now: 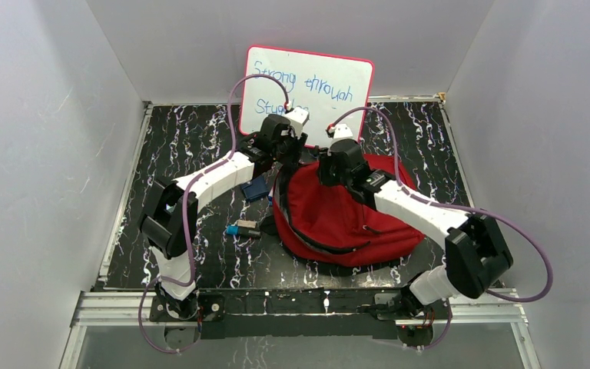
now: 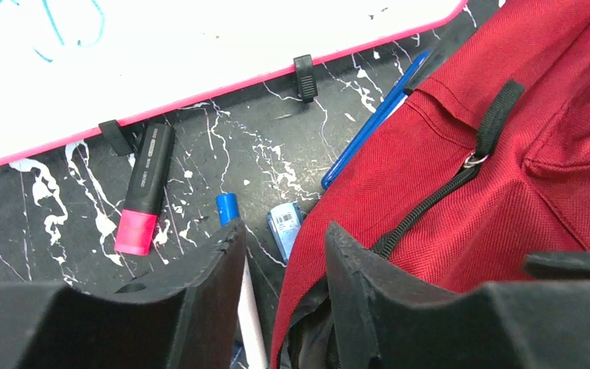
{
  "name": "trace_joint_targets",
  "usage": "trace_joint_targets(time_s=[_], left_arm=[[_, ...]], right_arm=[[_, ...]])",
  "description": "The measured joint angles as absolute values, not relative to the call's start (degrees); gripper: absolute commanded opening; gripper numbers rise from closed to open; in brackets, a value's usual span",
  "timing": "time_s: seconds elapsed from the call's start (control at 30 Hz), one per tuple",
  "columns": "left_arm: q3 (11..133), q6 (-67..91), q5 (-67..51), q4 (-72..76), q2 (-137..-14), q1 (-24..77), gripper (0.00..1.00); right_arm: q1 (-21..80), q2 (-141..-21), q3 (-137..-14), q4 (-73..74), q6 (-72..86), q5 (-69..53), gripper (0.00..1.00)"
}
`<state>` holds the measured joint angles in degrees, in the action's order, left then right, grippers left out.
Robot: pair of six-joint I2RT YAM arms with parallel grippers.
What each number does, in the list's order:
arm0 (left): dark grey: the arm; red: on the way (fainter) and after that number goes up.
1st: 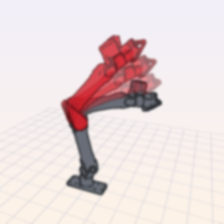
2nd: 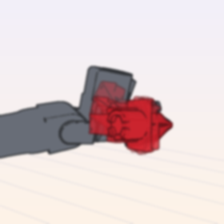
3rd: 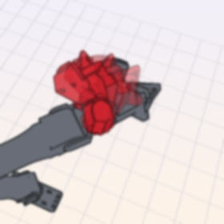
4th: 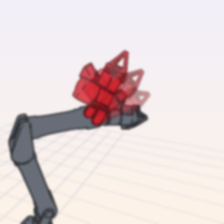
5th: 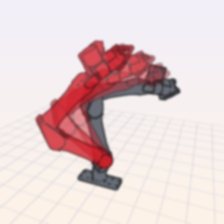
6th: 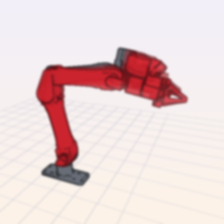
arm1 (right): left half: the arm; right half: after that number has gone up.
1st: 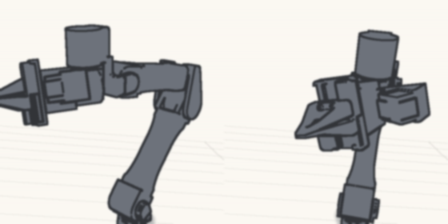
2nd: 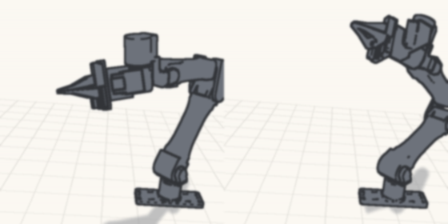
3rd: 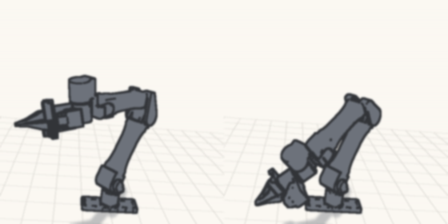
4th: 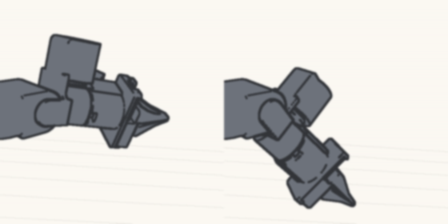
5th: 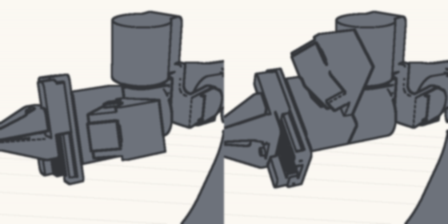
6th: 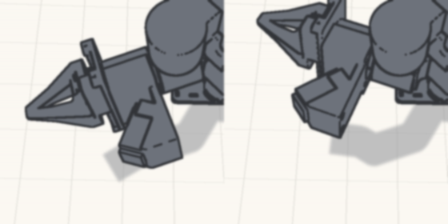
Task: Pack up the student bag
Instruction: Adjust the student bag at the center of the board.
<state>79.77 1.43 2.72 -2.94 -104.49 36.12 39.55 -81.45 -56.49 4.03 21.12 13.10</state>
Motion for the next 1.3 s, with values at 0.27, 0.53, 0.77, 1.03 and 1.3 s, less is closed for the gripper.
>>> trace_joint_targets(time_s=[0.27,0.53,0.77,1.03,1.3], left_arm=[[79.8,1.6,2.5,-2.0,-104.5,36.1,0.10],[78.5,1.0,3.1,-2.0,-103.8,36.1,0.57],[74.7,-0.5,1.5,-3.3,-101.1,35.9,0.55],[73.7,-4.3,-1.0,-5.7,-98.8,35.8,0.45],[73.6,-9.8,-1.0,-8.4,-98.1,35.8,0.46]], right_arm=[[38.6,-88.0,-56.8,1.4,20.9,9.6,0.31],[38.6,-88.5,-56.2,0.7,20.9,6.5,0.32],[38.6,-80.4,-54.5,3.2,20.6,7.5,0.33],[38.6,-76.6,-54.5,4.1,20.3,8.6,0.34],[38.6,-76.6,-54.5,4.6,20.3,8.5,0.34]])
